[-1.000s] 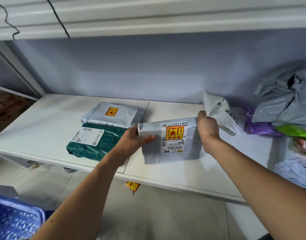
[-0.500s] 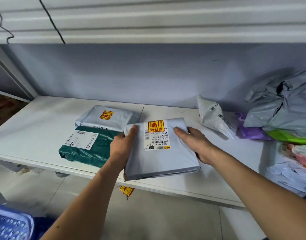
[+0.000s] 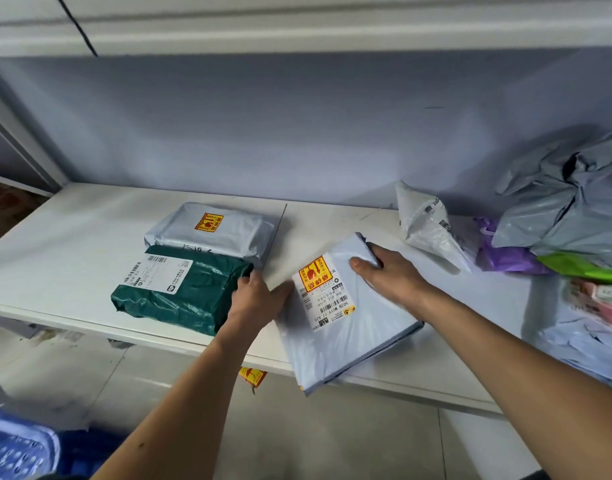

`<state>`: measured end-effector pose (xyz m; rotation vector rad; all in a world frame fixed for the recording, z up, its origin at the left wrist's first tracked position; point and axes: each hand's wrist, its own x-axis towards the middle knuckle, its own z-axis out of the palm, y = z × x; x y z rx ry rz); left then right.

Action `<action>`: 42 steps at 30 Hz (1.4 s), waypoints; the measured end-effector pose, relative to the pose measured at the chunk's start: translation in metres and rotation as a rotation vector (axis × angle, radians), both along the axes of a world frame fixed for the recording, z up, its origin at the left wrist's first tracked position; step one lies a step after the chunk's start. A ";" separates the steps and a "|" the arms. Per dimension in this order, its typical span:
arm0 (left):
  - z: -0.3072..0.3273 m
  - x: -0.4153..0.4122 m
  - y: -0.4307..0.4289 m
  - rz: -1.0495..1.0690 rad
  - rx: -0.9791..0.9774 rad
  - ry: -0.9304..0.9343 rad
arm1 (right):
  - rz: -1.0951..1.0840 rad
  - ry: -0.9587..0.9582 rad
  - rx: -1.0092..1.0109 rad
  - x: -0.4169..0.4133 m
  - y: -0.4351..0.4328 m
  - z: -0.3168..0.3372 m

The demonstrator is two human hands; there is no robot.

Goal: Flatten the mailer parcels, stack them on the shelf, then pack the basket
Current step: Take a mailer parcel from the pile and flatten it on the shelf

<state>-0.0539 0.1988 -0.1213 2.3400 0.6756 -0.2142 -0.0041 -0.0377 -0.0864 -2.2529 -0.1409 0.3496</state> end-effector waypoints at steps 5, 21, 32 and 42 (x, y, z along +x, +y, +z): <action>0.025 -0.002 -0.016 -0.333 0.288 -0.234 | 0.130 0.115 -0.008 0.002 -0.004 -0.018; -0.011 -0.011 -0.031 -0.431 0.368 0.085 | 0.207 -0.363 -0.533 0.012 0.035 -0.050; -0.006 -0.009 -0.053 -0.529 0.314 0.115 | 0.100 -0.321 -0.618 -0.014 -0.003 -0.069; -0.002 0.022 -0.134 -0.720 0.365 -0.398 | 0.141 -0.279 -0.573 -0.026 -0.006 -0.095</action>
